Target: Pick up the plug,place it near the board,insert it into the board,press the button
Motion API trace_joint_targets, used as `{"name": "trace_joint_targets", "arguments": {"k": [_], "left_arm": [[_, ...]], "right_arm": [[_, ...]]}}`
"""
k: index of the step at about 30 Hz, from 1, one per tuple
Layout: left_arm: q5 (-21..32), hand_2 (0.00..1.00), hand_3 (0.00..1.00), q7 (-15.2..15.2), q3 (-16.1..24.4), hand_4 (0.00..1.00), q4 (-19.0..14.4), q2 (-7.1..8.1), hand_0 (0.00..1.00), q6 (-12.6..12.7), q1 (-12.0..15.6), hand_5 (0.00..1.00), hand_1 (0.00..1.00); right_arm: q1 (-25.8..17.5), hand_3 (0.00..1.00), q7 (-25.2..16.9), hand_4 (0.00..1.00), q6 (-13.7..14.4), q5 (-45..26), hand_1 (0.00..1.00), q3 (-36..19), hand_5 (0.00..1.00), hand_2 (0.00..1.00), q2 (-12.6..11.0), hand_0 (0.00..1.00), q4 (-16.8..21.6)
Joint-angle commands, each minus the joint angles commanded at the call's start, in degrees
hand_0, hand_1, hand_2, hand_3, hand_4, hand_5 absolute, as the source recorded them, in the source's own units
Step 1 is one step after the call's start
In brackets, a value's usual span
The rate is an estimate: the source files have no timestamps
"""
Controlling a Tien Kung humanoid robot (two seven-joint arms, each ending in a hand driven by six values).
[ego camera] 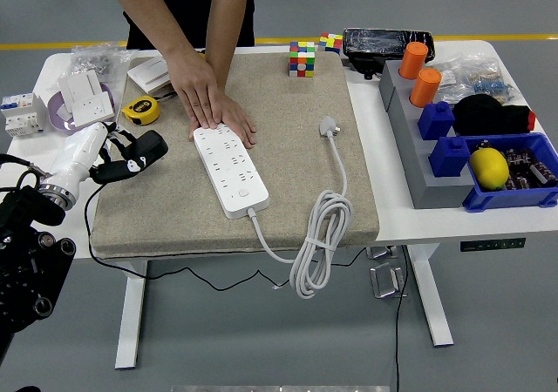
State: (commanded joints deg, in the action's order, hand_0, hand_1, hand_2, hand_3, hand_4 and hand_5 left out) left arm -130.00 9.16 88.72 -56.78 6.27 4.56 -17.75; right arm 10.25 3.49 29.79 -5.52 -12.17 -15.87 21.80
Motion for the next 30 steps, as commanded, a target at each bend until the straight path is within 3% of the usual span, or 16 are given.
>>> {"name": "trace_joint_targets", "arguments": {"k": [6,7,12,13,18,19,24,25,30], "left_arm": [[0.0,0.247,0.418,0.4,-0.6,0.530,0.7,-0.38,0.361,-1.2,0.9,0.238,0.255],[0.0,0.338,0.436,0.4,-0.7,0.587,0.8,-0.43,0.384,-1.5,1.0,0.281,0.355],[0.0,0.338,0.436,0.3,-0.8,0.587,1.2,-0.81,0.384,-3.6,1.3,0.281,0.355],[0.1,0.539,0.490,0.3,-0.8,0.862,1.3,-0.84,0.474,-3.8,1.3,0.478,0.594],[2.0,0.539,0.490,0.2,-0.9,0.862,1.6,-0.76,0.474,-5.6,1.1,0.478,0.594],[2.4,0.767,0.757,0.2,-0.9,0.998,1.7,-0.79,0.690,-5.9,1.1,0.761,0.800],[4.2,0.767,0.757,0.4,-0.6,0.998,1.8,-0.90,0.690,-7.0,1.0,0.761,0.800],[4.6,0.854,0.838,0.4,-0.5,0.998,1.8,-0.91,0.800,-7.0,1.0,0.868,0.880],[5.5,0.854,0.838,0.5,-0.2,0.998,1.4,-0.91,0.800,-7.2,0.9,0.868,0.880]], "right_arm": [[-0.1,0.748,0.0,0.998,0.0,0.0,0.757,0.1,0.998,0.729,0.0,0.809,0.0],[-0.1,0.748,0.0,0.998,0.0,0.0,0.757,0.1,0.998,0.729,0.0,0.809,0.0],[-0.1,0.748,-0.1,0.998,-0.1,-0.1,0.757,0.0,0.998,0.729,0.0,0.809,0.0],[0.0,0.749,-0.1,0.998,-0.2,-0.1,0.757,0.0,0.998,0.729,0.0,0.809,0.0],[0.1,0.749,-0.2,0.998,-0.2,-0.2,0.757,-0.2,0.998,0.729,0.0,0.809,-0.1],[0.1,0.749,-0.2,0.998,-0.2,-0.2,0.758,-0.3,0.998,0.729,0.0,0.809,-0.1],[0.2,0.749,-0.3,0.998,-0.2,-0.2,0.758,-0.4,0.998,0.729,0.0,0.809,-0.1],[0.2,0.749,-0.3,0.998,-0.2,-0.2,0.758,-0.4,0.998,0.729,0.0,0.809,-0.1],[0.2,0.749,-0.3,0.998,-0.2,-0.2,0.758,-0.4,0.998,0.729,0.0,0.809,-0.1]]}}
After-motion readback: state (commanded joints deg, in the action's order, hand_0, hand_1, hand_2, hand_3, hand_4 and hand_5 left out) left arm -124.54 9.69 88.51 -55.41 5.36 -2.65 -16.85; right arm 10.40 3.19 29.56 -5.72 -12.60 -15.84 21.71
